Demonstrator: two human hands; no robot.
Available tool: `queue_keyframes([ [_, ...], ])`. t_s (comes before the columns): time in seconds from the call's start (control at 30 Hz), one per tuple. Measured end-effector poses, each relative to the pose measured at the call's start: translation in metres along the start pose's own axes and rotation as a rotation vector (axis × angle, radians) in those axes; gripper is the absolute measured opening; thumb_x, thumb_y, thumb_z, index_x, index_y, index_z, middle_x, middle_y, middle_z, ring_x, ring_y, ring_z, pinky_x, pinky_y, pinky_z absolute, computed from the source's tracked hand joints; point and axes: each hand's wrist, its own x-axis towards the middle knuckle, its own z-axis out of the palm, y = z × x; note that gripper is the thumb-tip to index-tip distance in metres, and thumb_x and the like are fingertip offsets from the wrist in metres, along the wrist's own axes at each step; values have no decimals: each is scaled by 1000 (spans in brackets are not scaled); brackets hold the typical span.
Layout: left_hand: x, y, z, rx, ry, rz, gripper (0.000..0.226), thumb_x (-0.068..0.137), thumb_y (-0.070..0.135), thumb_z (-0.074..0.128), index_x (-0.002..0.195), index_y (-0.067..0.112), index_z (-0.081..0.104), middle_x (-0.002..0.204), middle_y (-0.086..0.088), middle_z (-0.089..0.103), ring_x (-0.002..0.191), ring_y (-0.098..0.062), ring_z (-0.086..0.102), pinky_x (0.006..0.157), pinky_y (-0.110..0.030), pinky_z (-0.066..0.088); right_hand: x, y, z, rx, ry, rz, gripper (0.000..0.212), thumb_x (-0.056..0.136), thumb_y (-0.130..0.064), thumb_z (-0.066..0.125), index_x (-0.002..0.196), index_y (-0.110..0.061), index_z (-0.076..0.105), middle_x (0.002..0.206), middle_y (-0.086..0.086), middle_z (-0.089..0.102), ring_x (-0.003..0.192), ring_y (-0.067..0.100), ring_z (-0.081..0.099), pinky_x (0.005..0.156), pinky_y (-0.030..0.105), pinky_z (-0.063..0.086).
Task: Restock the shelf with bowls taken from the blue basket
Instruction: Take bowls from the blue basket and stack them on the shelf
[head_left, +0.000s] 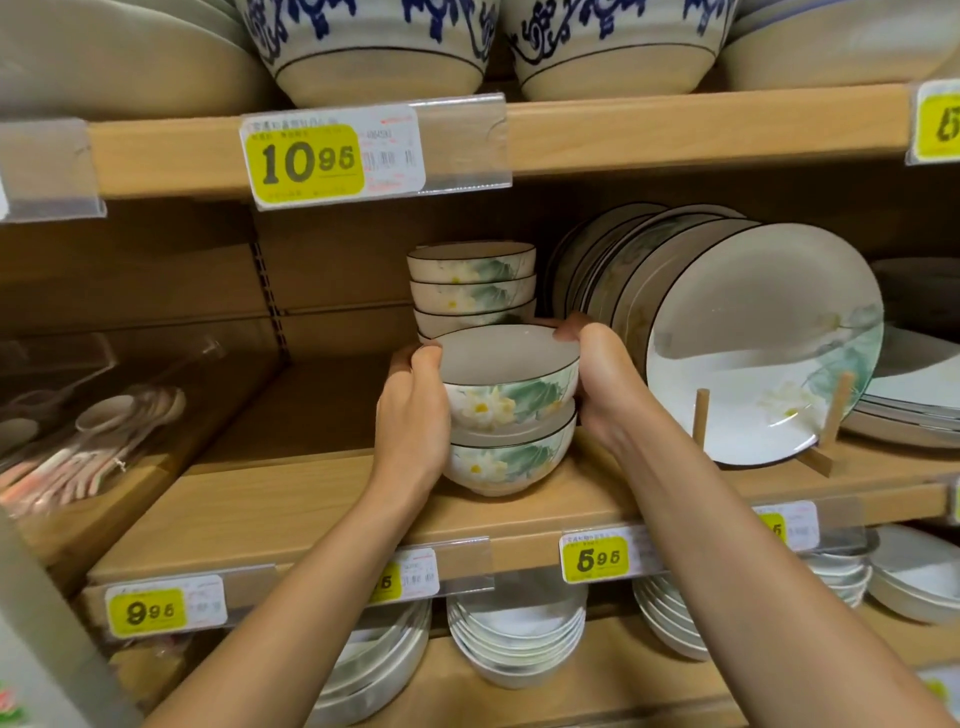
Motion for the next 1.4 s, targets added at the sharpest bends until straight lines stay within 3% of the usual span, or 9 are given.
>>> queue_keyframes([
  [0.13, -1, -13, 1, -36, 3, -19, 71, 68, 68, 30, 111, 22, 63, 102, 4, 67, 96, -11, 61, 78, -32, 46, 4, 12, -3, 31, -16, -14, 36, 88, -18, 42, 112, -6, 67, 108, 14, 71, 103, 30, 65, 98, 41, 49],
  [0.37, -4, -25, 1, -48, 37, -2, 49, 78, 56, 34, 106, 25, 60, 91, 16, 59, 80, 17, 54, 66, -17, 36, 8, 25, -5, 39, -24, -59, 19, 85, -12, 43, 77, -13, 60, 78, 6, 66, 78, 21, 60, 72, 32, 47],
  [0.43, -4, -27, 1, -48, 38, -9, 49, 77, 56, 35, 106, 25, 58, 90, 16, 57, 80, 14, 54, 65, -17, 37, 9, 27, -5, 42, -17, -62, 19, 85, -10, 43, 73, -13, 57, 73, 5, 64, 74, 19, 58, 67, 31, 46],
  [0.87, -5, -35, 0, -82, 9, -76, 52, 70, 65, 37, 105, 33, 58, 93, 16, 60, 76, 19, 55, 65, -21, 40, 12, 33, -3, 102, 2, -74, 16, 85, -11, 46, 79, -12, 61, 74, 6, 68, 76, 21, 63, 71, 33, 49],
  [1.03, -5, -34, -1, -127, -6, -99, 54, 67, 67, 37, 104, 35, 58, 97, 16, 60, 91, 3, 57, 72, -26, 44, 10, 33, -5, 80, 9, -88, 16, 86, -12, 47, 83, -11, 63, 70, 3, 70, 72, 18, 64, 66, 31, 50],
  [1.13, -6, -33, -3, -151, -32, -100, 57, 65, 69, 38, 107, 36, 57, 97, 18, 60, 90, 6, 56, 70, -23, 43, 3, 30, -4, 24, -3, -89, 23, 86, -15, 49, 97, -7, 68, 91, 11, 73, 86, 24, 66, 81, 39, 52],
  [1.2, -7, -30, -4, -171, -50, -104, 53, 63, 70, 39, 102, 39, 58, 95, 20, 61, 85, 11, 58, 69, -19, 41, -1, 26, -7, -32, 2, -113, 23, 87, -23, 51, 92, -13, 71, 95, 9, 74, 95, 25, 67, 90, 42, 50],
  [1.3, -3, -26, -14, -224, -73, -146, 52, 62, 73, 41, 98, 40, 60, 105, 16, 64, 101, 2, 59, 87, -27, 46, -14, 19, -14, -125, 40, -164, 25, 88, -38, 49, 96, -25, 69, 99, 1, 74, 98, 21, 64, 90, 39, 49],
  [1.4, 0, -19, -27, -241, -54, -152, 67, 62, 73, 40, 117, 39, 58, 128, 10, 60, 122, -9, 51, 111, -40, 36, -33, 16, -17, -197, 55, -285, 21, 85, -41, 49, 92, -35, 68, 108, -10, 67, 105, 12, 59, 99, 39, 46],
])
